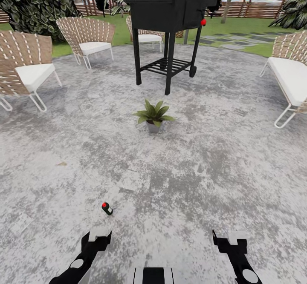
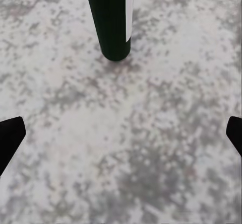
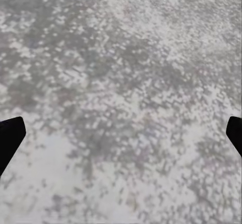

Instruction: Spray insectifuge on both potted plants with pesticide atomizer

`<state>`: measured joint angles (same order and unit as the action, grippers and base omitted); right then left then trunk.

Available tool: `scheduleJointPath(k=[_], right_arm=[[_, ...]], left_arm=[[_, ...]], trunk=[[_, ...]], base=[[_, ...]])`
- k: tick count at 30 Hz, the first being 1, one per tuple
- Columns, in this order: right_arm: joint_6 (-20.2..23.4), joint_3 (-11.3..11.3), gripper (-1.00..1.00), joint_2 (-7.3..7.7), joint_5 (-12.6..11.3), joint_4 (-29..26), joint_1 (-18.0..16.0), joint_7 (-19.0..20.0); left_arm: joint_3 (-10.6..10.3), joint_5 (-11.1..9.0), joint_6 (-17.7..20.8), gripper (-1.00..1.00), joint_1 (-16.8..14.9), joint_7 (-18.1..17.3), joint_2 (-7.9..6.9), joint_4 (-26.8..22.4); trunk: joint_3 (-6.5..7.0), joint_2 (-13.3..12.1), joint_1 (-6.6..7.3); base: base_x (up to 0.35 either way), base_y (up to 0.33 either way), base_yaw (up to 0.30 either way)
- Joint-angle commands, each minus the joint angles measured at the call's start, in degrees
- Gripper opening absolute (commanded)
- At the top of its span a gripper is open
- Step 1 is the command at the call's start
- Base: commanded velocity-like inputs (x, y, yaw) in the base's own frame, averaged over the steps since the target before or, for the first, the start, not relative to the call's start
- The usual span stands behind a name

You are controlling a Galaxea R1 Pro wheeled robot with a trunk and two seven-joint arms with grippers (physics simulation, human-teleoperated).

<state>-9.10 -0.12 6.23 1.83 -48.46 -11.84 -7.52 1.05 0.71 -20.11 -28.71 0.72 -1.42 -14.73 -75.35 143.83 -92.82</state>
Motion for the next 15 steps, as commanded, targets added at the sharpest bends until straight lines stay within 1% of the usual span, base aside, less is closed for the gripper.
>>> scheduleJointPath(k=[1,9,12,15], right_arm=[[-0.1,0.0,1.00,0.01,0.2,0.0,0.0,-0.2],[-0.1,-0.1,1.00,0.01,0.2,0.0,0.0,-0.2],[-0.1,-0.1,1.00,0.01,0.2,0.0,0.0,-0.1],[-0.1,-0.1,1.00,0.01,0.2,0.0,0.0,-0.1]], left_arm=[[0.1,0.1,-0.2,1.00,0.0,0.1,0.01,0.1],[0.1,0.0,-0.2,1.00,0.0,0.1,0.01,0.1],[0.1,0.1,-0.2,1.00,0.0,0.1,0.05,0.0],[0.0,0.1,-0.2,1.00,0.0,0.1,0.09,0.0]], trunk=[[-0.04,0.0,-0.01],[-0.04,0.0,-0.01],[-0.04,0.0,-0.01],[-0.04,0.0,-0.01]], base=[[0.228,-0.049,0.000],[0.285,-0.103,0.000],[0.109,-0.040,0.000],[0.021,-0.008,0.000]])
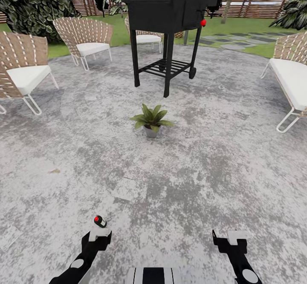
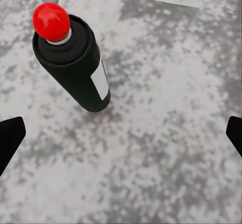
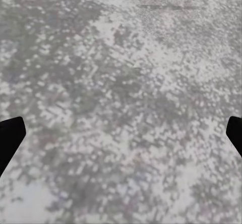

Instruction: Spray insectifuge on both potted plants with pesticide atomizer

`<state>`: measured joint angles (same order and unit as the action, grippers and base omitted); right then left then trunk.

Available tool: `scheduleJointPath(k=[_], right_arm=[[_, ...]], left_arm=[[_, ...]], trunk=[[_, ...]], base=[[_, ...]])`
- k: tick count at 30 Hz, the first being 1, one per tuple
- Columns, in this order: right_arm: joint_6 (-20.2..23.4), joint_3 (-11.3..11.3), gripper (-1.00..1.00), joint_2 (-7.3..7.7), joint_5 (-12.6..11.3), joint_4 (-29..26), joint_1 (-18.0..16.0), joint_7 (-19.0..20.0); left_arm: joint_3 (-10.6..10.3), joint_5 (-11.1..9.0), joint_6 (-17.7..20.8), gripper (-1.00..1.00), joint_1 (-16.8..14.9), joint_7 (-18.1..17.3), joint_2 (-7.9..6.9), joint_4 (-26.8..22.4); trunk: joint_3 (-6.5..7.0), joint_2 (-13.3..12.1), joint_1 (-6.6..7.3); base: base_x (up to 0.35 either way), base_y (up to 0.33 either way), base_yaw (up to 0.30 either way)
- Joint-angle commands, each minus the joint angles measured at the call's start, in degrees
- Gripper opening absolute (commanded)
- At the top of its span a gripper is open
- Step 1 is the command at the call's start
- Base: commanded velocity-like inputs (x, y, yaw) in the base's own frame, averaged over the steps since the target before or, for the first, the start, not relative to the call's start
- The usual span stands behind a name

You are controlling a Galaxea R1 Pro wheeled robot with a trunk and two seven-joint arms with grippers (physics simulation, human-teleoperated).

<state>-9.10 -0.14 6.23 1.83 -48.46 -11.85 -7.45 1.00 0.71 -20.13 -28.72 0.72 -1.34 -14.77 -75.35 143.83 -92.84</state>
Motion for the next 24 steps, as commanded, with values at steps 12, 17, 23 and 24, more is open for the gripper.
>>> scheduleJointPath(k=[12,17,23,24], right_arm=[[-0.1,0.0,1.00,0.01,0.2,0.0,0.0,-0.2],[-0.1,0.0,1.00,0.01,0.2,0.0,0.0,-0.2],[-0.1,0.0,1.00,0.01,0.2,0.0,0.0,-0.2],[-0.1,0.0,1.00,0.01,0.2,0.0,0.0,-0.2]], left_arm=[[0.1,-0.1,-3.1,1.00,0.0,0.1,0.02,0.5],[0.1,-0.3,-3.2,1.00,0.0,0.2,0.02,0.7],[0.1,-0.3,-3.3,1.00,0.0,0.2,0.02,0.8],[0.1,-0.3,-3.3,1.00,0.0,0.2,0.02,0.8]], trunk=[[-0.03,0.0,0.01],[-0.03,0.0,0.01],[-0.03,0.0,0.01],[-0.03,0.0,0.01]], base=[[0.003,-0.001,0.000],[0.000,0.000,0.003],[0.000,0.000,0.038],[0.000,0.000,0.011]])
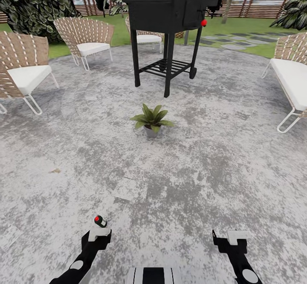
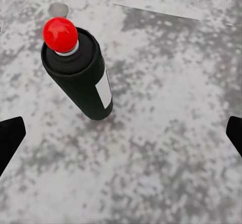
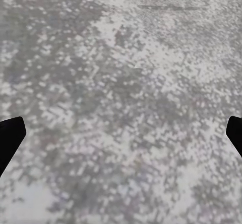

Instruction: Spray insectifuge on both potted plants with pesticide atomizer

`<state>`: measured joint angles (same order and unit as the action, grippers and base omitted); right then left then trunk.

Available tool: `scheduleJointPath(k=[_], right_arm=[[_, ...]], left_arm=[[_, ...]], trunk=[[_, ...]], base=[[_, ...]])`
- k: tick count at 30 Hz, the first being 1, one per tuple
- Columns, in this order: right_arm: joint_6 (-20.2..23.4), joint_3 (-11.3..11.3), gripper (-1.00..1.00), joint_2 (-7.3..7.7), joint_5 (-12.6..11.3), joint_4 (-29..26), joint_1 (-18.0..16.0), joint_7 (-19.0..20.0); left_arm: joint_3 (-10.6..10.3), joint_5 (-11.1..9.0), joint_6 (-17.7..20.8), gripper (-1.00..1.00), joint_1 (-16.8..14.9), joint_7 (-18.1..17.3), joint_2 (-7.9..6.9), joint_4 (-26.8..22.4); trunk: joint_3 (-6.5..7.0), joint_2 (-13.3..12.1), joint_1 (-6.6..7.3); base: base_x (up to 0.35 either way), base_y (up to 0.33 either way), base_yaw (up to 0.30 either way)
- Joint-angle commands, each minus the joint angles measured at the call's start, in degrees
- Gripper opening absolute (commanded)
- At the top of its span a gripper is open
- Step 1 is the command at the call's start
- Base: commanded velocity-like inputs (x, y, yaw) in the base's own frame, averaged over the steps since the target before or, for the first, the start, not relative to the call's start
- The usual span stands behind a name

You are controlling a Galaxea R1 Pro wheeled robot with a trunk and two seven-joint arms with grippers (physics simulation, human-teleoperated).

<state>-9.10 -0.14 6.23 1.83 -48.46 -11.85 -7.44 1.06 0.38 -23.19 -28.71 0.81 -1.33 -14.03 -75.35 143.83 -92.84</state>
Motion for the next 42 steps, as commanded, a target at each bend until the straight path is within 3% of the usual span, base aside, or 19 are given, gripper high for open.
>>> scheduleJointPath(k=[1,42], right_arm=[[-0.1,0.0,1.00,0.01,0.2,0.0,0.0,-0.2],[-0.1,0.0,1.00,0.01,0.2,-0.1,0.0,-0.2]], left_arm=[[0.1,0.1,-0.2,1.00,0.0,0.1,0.01,0.1],[0.1,0.0,-0.2,1.00,-0.1,0.1,-0.08,0.0]], trunk=[[-0.04,0.0,0.01],[-0.04,0.0,0.01]], base=[[0.000,0.000,0.009],[0.000,0.000,0.064]])
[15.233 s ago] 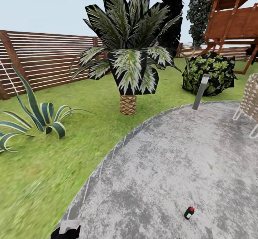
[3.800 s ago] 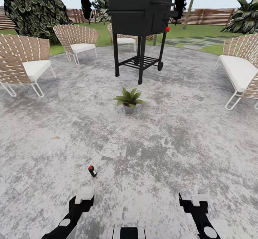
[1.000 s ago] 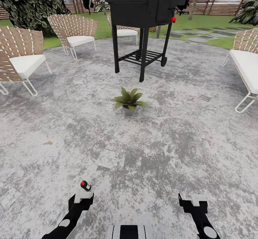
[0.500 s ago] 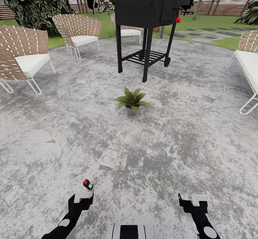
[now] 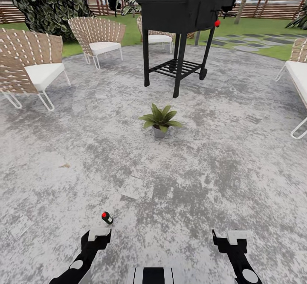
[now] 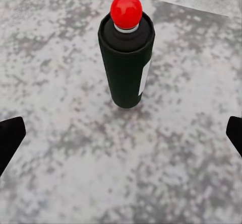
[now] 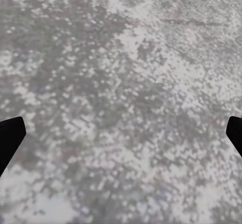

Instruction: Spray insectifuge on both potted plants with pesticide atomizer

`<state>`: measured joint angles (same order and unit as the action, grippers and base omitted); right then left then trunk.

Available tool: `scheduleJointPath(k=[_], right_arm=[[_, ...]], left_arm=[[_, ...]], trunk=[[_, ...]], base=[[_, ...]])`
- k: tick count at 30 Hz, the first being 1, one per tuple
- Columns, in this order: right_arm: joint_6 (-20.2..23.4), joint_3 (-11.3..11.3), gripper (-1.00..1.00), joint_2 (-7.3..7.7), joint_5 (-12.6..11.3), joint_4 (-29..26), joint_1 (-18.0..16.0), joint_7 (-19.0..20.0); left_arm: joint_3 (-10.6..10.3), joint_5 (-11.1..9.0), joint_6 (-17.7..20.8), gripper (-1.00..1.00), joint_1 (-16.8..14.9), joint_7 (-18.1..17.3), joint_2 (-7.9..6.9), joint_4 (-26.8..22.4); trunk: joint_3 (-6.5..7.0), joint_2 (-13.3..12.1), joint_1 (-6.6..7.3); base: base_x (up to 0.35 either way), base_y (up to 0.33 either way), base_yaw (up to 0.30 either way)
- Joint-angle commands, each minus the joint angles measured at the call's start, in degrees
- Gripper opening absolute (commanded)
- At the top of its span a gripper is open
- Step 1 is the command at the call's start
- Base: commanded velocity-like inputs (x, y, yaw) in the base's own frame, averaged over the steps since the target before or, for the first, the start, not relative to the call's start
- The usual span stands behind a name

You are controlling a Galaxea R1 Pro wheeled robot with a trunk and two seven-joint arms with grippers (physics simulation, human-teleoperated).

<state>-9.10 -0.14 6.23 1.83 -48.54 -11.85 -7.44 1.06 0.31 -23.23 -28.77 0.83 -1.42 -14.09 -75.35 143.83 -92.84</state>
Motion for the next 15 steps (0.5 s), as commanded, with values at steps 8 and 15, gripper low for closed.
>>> scheduleJointPath(k=[8,15], right_arm=[[-0.1,0.0,1.00,0.01,0.2,0.0,0.0,-0.2],[-0.1,0.0,1.00,0.01,0.2,0.0,0.0,-0.2]], left_arm=[[0.1,0.0,-0.2,1.00,0.0,0.1,0.03,0.1],[0.1,0.0,-0.2,1.00,0.0,0.1,0.04,0.1]], trunk=[[-1.81,0.1,-0.20],[-2.25,0.1,-0.25]], base=[[0.000,0.000,0.001],[0.000,0.000,0.000]])
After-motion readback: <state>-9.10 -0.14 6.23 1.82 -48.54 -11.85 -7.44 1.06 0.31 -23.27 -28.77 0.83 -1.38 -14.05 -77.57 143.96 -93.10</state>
